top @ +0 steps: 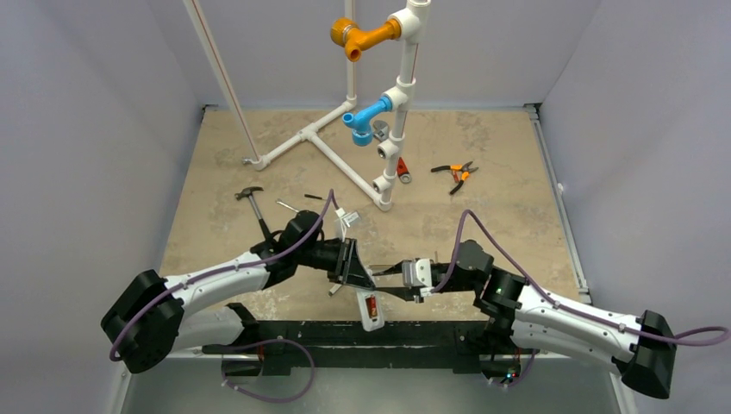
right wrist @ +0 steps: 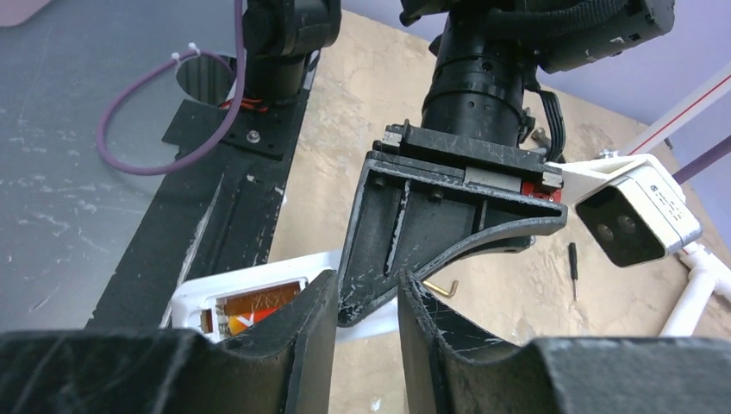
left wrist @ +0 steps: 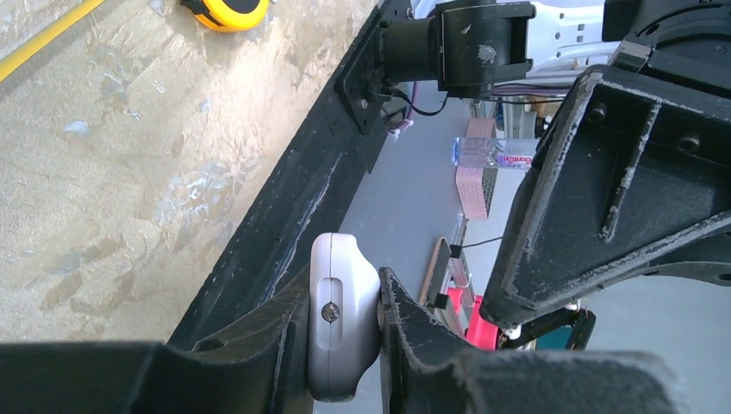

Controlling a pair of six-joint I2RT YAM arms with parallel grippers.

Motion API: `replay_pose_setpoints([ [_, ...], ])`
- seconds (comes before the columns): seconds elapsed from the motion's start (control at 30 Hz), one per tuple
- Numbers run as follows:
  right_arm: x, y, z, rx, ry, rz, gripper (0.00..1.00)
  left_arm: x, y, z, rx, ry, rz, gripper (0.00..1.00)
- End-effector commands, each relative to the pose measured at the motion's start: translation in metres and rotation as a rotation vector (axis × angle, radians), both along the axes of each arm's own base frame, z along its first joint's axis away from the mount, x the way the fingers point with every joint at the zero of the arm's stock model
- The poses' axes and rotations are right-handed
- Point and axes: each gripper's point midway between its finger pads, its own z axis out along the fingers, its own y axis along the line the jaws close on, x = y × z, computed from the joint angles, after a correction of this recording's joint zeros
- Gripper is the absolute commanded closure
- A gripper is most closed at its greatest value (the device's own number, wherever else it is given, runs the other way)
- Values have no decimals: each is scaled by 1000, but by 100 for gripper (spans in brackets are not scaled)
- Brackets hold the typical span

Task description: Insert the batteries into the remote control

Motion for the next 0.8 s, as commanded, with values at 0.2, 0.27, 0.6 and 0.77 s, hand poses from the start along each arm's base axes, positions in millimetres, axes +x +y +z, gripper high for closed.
replay_pose_setpoints([
  [0.2,-12,8,-7,1,-42,-99,69,14,-5,19,-116,16,11,100],
  [0.27,-15,7,-10,-1,-38,-89,68,14,-6,19,-118,19,5,100],
  [0.6,-6,-4,-16,-62,-110,-129,52,12,-3,19,-101,20,-8,100],
  [0.77,-8,-3,-16,-74,-124,-107,53,12,-3,20,-90,15,-12,100],
])
